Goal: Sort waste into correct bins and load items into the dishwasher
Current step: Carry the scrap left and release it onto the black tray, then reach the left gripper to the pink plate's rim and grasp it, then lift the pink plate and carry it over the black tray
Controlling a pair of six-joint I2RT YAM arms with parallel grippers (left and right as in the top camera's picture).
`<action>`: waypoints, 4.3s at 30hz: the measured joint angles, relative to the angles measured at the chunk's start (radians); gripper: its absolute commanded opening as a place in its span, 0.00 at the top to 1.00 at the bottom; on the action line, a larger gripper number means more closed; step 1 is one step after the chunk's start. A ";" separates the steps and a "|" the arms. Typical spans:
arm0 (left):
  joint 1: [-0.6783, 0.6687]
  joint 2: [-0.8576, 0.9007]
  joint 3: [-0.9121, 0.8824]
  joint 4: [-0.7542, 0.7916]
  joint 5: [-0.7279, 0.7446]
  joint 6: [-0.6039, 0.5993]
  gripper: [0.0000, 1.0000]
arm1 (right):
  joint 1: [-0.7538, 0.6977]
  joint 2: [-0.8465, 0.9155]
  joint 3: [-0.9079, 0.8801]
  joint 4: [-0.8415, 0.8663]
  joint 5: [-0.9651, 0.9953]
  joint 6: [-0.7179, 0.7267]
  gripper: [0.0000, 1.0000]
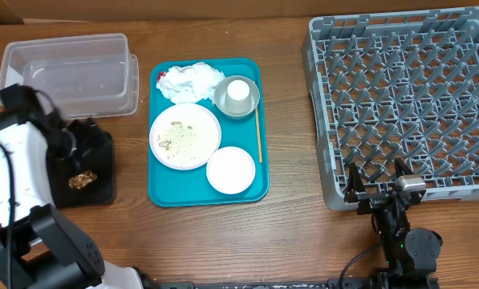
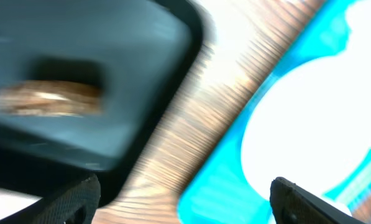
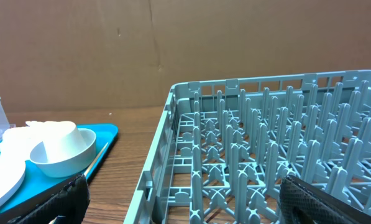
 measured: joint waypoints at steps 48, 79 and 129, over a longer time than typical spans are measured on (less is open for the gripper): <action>-0.847 0.293 -0.004 0.461 -0.340 -0.272 0.50 | 0.000 0.000 0.000 0.000 0.000 0.000 0.00; -0.867 0.324 0.109 0.265 -0.369 -0.283 0.96 | 0.000 0.000 0.000 0.000 0.000 0.000 0.00; -0.935 0.337 0.517 -0.291 -0.672 -0.292 0.96 | 0.000 0.000 0.000 0.000 0.000 0.000 0.00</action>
